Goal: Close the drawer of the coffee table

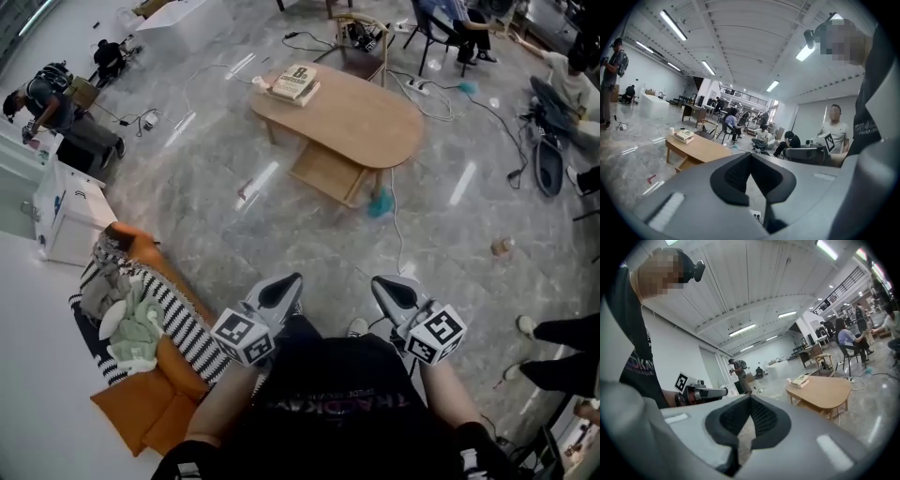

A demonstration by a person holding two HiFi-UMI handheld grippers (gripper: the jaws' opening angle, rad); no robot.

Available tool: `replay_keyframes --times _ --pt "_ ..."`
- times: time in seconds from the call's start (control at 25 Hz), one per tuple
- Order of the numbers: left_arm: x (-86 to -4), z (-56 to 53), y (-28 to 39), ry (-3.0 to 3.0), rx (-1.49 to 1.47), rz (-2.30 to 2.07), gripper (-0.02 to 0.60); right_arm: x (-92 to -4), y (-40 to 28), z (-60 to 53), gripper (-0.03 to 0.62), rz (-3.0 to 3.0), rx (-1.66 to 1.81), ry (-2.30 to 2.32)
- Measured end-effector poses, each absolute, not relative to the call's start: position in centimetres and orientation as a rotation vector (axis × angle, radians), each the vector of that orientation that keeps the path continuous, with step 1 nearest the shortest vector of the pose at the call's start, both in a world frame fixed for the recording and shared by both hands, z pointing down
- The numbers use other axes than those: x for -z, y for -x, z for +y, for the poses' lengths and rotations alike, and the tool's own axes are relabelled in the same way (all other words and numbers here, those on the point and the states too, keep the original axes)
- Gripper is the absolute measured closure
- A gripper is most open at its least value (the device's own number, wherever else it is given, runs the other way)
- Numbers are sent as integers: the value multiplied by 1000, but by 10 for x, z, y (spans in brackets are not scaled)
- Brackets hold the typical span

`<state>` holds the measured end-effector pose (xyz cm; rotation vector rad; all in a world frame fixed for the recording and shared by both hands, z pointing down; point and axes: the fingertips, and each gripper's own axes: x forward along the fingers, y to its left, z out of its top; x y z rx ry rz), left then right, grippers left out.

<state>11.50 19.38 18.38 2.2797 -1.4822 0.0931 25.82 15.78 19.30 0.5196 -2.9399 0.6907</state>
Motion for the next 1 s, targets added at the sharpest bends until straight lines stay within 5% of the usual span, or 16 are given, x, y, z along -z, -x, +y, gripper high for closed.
replay_keyframes --times 1.0 --pt "-216 73 153 -2415 -119 -1203 578 -193 -50 70 595 -2772 -695 -1103"
